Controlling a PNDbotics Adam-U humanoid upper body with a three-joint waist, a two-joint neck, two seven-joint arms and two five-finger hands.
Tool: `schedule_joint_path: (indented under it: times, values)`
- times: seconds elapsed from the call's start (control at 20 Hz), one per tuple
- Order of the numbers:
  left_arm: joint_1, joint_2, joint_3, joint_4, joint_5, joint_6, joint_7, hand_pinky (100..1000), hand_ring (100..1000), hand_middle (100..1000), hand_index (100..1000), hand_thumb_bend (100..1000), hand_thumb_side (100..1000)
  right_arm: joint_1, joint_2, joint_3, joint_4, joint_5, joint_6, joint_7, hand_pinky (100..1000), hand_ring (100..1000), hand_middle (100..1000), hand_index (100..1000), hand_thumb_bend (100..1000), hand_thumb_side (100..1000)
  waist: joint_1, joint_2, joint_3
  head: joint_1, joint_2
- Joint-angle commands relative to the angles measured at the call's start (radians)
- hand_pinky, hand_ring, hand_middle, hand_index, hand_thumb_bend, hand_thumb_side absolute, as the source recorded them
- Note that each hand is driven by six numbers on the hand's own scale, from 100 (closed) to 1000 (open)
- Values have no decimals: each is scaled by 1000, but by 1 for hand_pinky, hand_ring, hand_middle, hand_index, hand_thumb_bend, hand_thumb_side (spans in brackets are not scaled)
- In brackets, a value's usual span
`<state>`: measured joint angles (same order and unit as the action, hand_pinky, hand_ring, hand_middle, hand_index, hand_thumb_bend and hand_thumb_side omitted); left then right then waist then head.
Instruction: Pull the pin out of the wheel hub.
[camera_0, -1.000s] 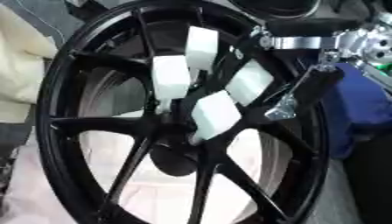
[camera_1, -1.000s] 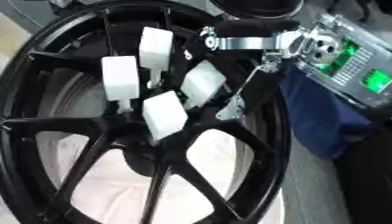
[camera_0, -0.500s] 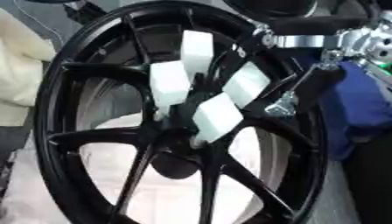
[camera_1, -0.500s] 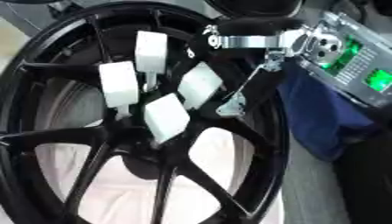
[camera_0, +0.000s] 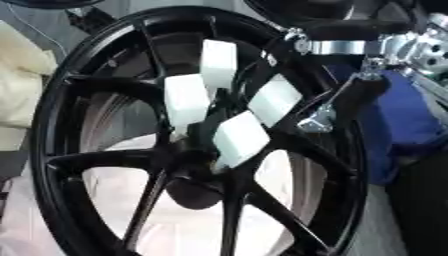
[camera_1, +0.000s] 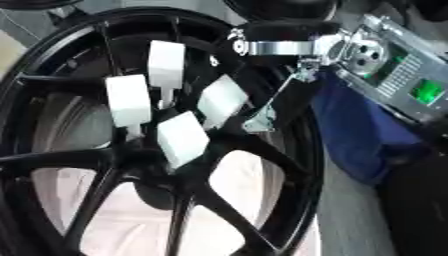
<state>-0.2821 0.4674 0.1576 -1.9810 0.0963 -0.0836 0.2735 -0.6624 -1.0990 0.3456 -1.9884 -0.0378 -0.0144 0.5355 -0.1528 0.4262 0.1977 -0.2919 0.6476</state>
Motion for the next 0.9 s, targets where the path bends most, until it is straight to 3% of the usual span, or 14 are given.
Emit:
schedule_joint_path:
  times: [0.05, 0.35, 0.9]
  values:
    - [-8, 18, 3, -19, -1, -2, -4, 929, 566, 579, 685, 213, 707, -8, -34, -13, -12, 4, 2, 2, 676, 637, 607, 693, 259, 100, 6, -15, 0, -3, -15]
    - [-8, 18, 4, -19, 1, -2, -4, 929, 567, 579, 686, 213, 707, -15, -30, -8, -12, -20, 9, 3, 650, 593, 527, 621, 170, 100, 5, -15, 1, -1, -13]
    - [-6, 19, 6, -19, 3, -2, -3, 930, 568, 580, 686, 212, 707, -28, -27, -1, -12, -64, 37, -5, 617, 533, 377, 482, 129, 100, 5, -22, -1, 0, -6]
